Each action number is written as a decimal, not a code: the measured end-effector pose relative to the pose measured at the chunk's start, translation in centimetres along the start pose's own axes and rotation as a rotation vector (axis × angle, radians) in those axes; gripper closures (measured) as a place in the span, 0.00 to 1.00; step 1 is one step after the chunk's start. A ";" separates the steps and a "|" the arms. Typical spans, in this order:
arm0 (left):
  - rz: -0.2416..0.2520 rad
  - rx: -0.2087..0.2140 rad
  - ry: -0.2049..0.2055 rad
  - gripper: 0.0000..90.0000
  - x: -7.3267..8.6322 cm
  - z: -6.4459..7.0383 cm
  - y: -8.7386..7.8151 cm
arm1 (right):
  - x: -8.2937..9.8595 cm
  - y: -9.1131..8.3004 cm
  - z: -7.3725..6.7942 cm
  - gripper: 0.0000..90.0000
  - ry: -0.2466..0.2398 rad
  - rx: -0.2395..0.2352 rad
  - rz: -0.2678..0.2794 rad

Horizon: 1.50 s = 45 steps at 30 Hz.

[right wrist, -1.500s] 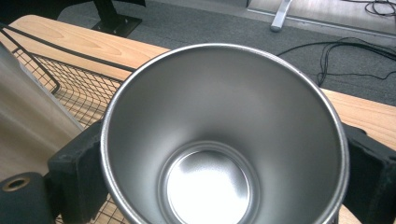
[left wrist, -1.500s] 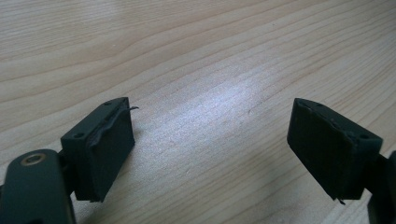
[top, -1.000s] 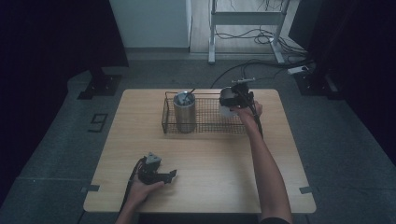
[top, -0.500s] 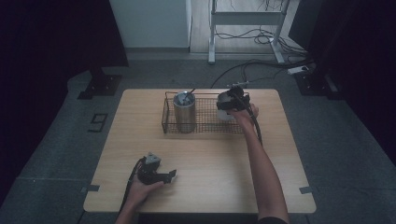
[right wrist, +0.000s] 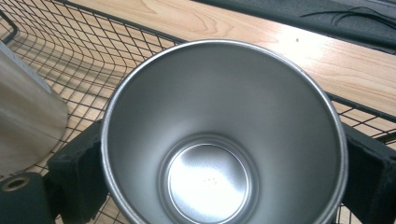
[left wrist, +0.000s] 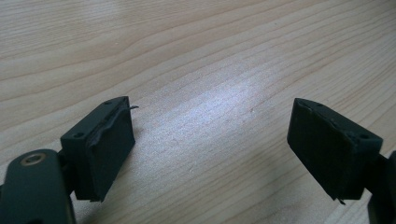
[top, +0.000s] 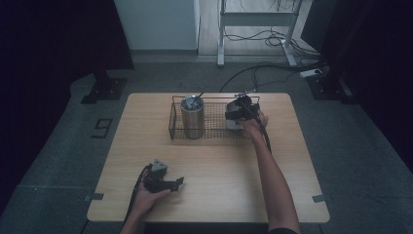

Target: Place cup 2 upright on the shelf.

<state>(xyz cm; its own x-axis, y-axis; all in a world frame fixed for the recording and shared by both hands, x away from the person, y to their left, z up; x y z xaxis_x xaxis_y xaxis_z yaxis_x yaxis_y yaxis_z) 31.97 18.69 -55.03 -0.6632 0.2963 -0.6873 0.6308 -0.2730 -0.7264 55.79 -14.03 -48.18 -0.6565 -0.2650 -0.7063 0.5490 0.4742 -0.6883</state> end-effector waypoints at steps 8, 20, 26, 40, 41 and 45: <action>0.001 -0.002 0.002 0.16 0.0 0.0 0.0 | 0.3 0.1 0.0 0.07 -0.006 0.000 -0.028; 0.001 0.002 0.001 0.16 0.0 0.1 0.0 | 0.1 -1.1 -0.1 0.01 0.024 -0.027 0.023; 0.001 0.002 0.002 0.16 0.0 0.1 0.0 | -0.4 -2.7 -0.5 0.01 0.024 -0.031 0.094; -0.002 -0.009 -0.002 0.16 0.0 -0.1 -0.1 | 1.6 -6.6 -1.0 0.12 0.013 -0.038 0.216; -0.003 -0.012 -0.003 0.16 0.0 -0.1 -0.1 | 1.9 -6.9 -1.0 0.13 0.012 -0.039 0.225; -0.001 -0.016 -0.004 0.16 0.0 0.0 0.0 | 2.8 -7.7 -1.4 0.15 -0.012 -0.044 0.202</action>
<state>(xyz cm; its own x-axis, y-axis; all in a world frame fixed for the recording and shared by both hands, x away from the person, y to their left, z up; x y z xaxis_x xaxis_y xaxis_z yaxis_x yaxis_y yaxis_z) 31.92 18.69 -55.04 -0.6653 0.2923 -0.6869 0.6367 -0.2583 -0.7266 49.02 -17.22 -44.63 -0.5290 -0.1703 -0.8313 0.6459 0.5546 -0.5246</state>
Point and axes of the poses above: each handheld gripper's, and its own axes: y roughly forward along the jaws, x roughly out of its underside, z roughly to its right, the point moved 1 cm from there along y, roughly forward along the jaws, and after that the axes turned 13 degrees about -x, right-handed, at the moved point
